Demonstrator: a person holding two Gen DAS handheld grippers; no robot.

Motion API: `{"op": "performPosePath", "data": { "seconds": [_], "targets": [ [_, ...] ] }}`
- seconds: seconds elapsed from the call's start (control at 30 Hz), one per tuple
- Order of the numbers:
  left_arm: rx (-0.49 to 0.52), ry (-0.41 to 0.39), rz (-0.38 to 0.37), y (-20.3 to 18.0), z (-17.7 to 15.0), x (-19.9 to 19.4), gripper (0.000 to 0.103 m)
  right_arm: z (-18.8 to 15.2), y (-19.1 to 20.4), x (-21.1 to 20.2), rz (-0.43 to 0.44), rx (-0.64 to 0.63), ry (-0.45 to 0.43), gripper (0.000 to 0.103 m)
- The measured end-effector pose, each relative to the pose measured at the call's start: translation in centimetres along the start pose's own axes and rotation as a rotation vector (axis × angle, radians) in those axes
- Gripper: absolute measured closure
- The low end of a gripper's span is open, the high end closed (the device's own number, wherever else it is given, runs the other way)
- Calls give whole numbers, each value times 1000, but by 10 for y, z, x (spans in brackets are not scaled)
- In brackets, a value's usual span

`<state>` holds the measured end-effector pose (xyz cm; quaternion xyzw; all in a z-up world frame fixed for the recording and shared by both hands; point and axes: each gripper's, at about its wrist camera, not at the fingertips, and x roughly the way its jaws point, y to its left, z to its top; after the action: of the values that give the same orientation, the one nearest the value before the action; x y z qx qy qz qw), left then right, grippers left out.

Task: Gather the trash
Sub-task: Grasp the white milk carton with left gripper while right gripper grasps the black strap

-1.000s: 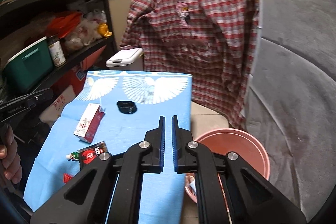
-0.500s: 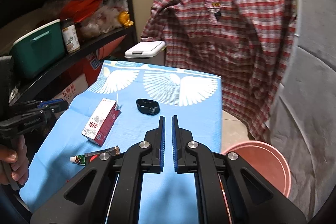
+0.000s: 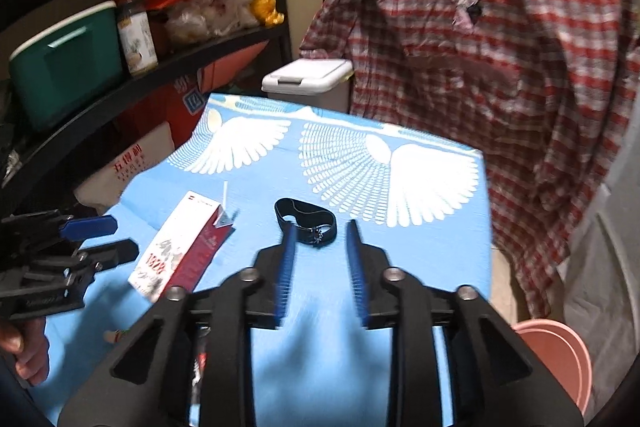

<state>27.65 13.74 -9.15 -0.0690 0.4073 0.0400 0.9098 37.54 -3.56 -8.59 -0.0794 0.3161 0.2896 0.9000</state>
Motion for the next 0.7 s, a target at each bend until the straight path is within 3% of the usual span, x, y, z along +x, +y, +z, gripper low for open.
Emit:
{"op": "performPosePath", "data": {
  "seconds": [0.3, 0.7],
  "targets": [
    [-40, 69, -26, 8, -4, 24, 51, 13, -5, 69, 55, -58, 110, 52],
    [-17, 118, -46, -1, -7, 38, 50, 14, 6, 111, 106, -149, 187, 51]
  ]
}}
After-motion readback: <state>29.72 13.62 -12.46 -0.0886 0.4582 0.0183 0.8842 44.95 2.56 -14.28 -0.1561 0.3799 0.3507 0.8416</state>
